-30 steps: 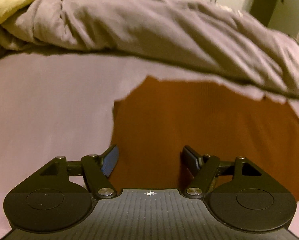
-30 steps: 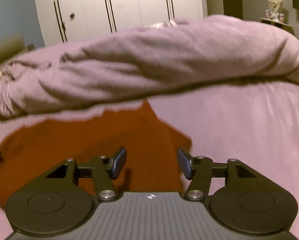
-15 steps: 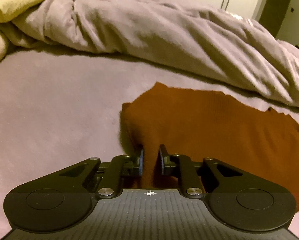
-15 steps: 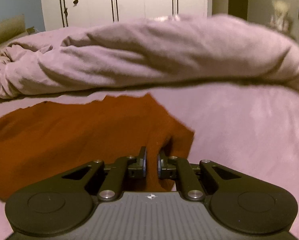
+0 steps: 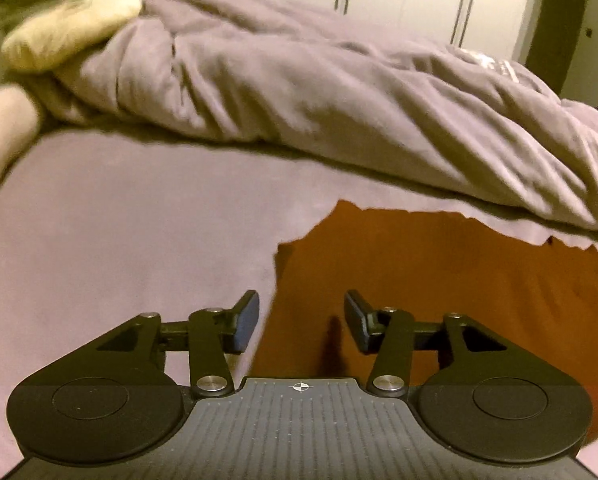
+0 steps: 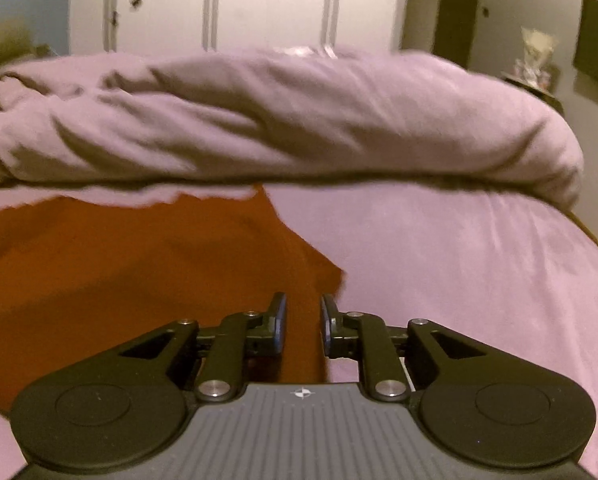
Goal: Fold small clothes
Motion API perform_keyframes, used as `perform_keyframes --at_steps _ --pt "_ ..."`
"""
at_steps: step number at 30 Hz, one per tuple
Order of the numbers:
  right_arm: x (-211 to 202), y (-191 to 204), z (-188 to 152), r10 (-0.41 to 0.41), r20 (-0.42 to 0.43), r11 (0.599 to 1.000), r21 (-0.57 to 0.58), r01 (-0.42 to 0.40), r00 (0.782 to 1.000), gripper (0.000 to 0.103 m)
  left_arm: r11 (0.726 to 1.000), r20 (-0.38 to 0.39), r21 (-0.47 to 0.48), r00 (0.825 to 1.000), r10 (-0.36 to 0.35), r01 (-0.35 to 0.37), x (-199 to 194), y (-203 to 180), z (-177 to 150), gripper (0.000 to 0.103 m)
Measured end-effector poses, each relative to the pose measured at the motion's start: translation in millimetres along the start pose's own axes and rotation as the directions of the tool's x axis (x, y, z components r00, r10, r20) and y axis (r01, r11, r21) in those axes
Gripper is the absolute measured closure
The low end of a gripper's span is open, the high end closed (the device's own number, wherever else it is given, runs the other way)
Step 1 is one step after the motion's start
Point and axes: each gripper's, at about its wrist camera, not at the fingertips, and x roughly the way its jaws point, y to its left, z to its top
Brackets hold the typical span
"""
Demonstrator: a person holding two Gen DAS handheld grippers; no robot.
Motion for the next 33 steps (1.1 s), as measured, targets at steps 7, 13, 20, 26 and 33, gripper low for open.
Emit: perform_keyframes --at_steps 7,13,20,26,33 --pt "-22.4 -2.2 -18.3 0.059 -0.026 0.986 0.16 -0.054 0.998 0.068 0.993 -0.088 -0.103 0.994 -0.061 0.052 -3.3 17.4 -40.4 0.041" --pt "-38.6 -38.1 -48.3 0.104 -0.062 0.949 0.305 -0.08 0.993 0.066 0.989 -0.11 -0.107 0.987 -0.117 0.105 -10.9 22.2 -65.5 0.04" --pt "-27.1 -73.8 -59.6 0.254 -0.094 0.804 0.574 -0.156 0.962 0.056 0.937 -0.126 -0.304 0.967 -0.221 0.174 -2.3 40.3 -65.4 0.041" --pt "-10.8 -72.1 -66.9 0.345 -0.081 0.721 0.661 -0.208 0.935 0.07 0.963 -0.136 -0.233 0.976 -0.169 0.134 -0.8 29.2 -59.8 0.072" --pt "-35.1 -42.5 -33.9 0.192 -0.052 0.906 0.394 -0.157 0.98 0.09 0.989 -0.072 -0.111 0.992 -0.103 0.094 -26.3 15.6 -41.4 0.082"
